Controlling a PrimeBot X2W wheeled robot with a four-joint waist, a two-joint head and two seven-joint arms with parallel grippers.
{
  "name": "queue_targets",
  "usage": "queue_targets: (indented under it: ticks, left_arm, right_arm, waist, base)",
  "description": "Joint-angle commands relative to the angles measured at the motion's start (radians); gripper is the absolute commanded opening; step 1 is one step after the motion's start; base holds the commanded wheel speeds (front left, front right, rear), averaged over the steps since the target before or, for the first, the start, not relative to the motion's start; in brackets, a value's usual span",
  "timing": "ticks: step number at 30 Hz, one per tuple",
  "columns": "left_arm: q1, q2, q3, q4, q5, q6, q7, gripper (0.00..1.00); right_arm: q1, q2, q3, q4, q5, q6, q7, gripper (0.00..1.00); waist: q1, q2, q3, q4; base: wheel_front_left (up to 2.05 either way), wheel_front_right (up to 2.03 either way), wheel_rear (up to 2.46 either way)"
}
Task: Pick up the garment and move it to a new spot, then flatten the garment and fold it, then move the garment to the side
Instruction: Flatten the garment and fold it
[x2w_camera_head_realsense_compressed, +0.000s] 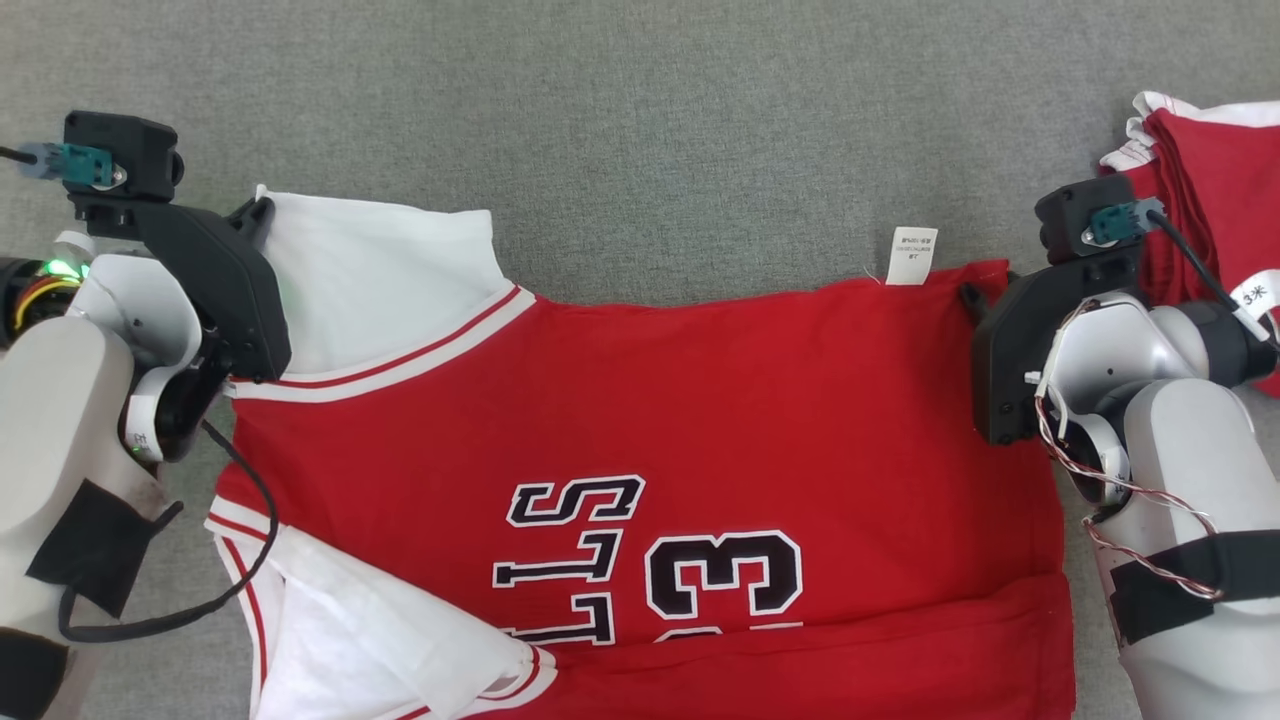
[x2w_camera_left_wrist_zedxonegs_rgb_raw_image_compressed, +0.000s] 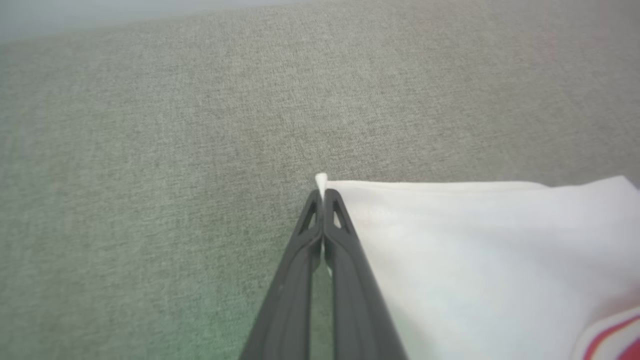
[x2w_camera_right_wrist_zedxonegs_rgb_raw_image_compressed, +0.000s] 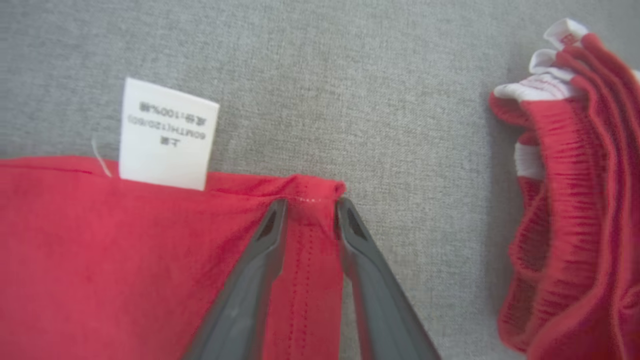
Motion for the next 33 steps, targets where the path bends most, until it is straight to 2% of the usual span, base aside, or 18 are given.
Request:
queue_targets:
  ticks: [1,2,3,4,7,10,18,24,33]
  left_arm:
    - [0.011,-0.003,0.002,0.0,-0.008,-0.001,-0.01,0.0]
    - [0.015,-0.006,0.003,0.001,-0.011,-0.003,-0.016,0.0]
    - [0.02,-0.009,0.005,0.002,-0.015,-0.006,-0.023,0.0]
    - [0.027,-0.014,0.007,0.003,-0.019,-0.007,-0.033,0.0]
    - [0.057,-0.052,0.07,-0.013,-0.07,0.004,-0.145,0.0]
    - [0.108,-0.068,0.098,-0.024,-0.075,0.023,-0.245,0.0]
    - [0.33,-0.084,0.119,-0.145,-0.067,0.059,-0.449,0.0]
    - [0.505,-0.085,0.122,-0.278,-0.078,0.097,-0.505,0.0]
    - [0.779,-0.107,0.139,-0.509,-0.141,0.182,-0.533,0.0]
  right_arm:
    - [-0.003,-0.005,0.01,0.032,0.015,0.001,-0.002,0.41]
    - [-0.002,-0.009,0.017,0.045,0.018,0.001,-0.004,0.35]
    - [-0.002,-0.014,0.023,0.055,0.019,0.001,-0.009,0.09]
    - [-0.001,-0.021,0.026,0.062,0.022,0.0,-0.014,0.0]
    - [0.011,-0.033,0.014,0.067,0.033,0.0,-0.059,0.0]
    - [0.035,-0.028,0.001,0.07,0.047,0.0,-0.094,0.0]
    - [0.16,-0.046,-0.002,0.011,0.081,0.0,-0.211,0.0]
    - [0.257,-0.092,0.02,-0.052,0.085,0.0,-0.252,0.0]
    - [0.371,-0.235,0.104,-0.121,0.121,0.0,-0.252,0.0]
  waist:
    - [0.0001,0.0,-0.007,0.004]
    - [0.0001,0.0,-0.012,0.007]
    - [0.0001,0.0,-0.017,0.009]
    - [0.0001,0.0,-0.025,0.012]
    - [0.0001,0.0,-0.055,0.022]
    - [0.0001,0.0,-0.089,0.03]
    - [0.0001,0.0,-0.181,0.063]
    - [0.0001,0.0,-0.225,0.095]
    - [0.0001,0.0,-0.263,0.13]
  base:
    - [0.0,0.0,0.0]
    - [0.0,0.0,0.0]
    - [0.0,0.0,0.0]
    - [0.0,0.0,0.0]
    - [0.0,0.0,0.0]
    - [0.0,0.0,0.0]
    - [0.0,0.0,0.0]
    - [0.0,0.0,0.0]
    - [0.0,0.0,0.0]
